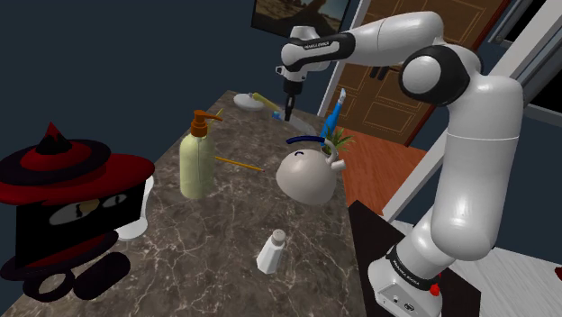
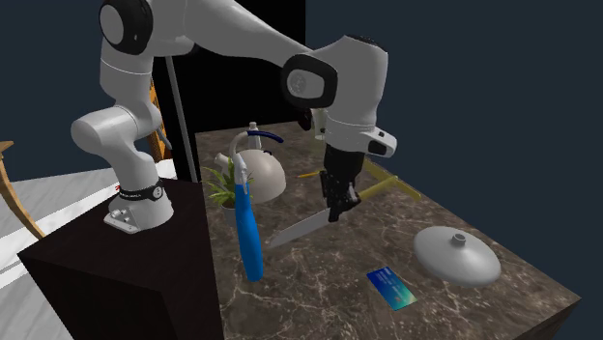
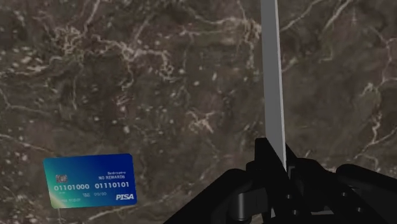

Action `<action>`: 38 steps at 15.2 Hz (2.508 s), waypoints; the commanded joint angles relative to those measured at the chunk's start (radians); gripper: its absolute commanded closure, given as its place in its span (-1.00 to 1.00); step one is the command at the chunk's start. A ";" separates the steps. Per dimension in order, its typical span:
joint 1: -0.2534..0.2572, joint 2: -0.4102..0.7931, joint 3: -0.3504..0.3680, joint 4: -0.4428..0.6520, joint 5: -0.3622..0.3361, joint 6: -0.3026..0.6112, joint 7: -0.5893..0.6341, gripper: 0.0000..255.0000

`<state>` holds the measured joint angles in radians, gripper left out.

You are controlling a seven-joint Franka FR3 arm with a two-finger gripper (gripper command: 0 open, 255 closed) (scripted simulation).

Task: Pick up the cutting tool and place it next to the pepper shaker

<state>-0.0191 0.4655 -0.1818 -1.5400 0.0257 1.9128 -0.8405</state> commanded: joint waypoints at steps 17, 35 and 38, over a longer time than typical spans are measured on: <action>-0.003 -0.041 -0.005 0.181 -0.007 -0.221 -0.005 1.00; 0.119 -0.455 0.048 -0.290 -0.068 -0.166 0.171 1.00; 0.144 -0.548 0.075 -0.399 -0.074 -0.152 0.225 1.00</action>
<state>0.1179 -0.0512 -0.1146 -1.9035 -0.0460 1.7572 -0.6323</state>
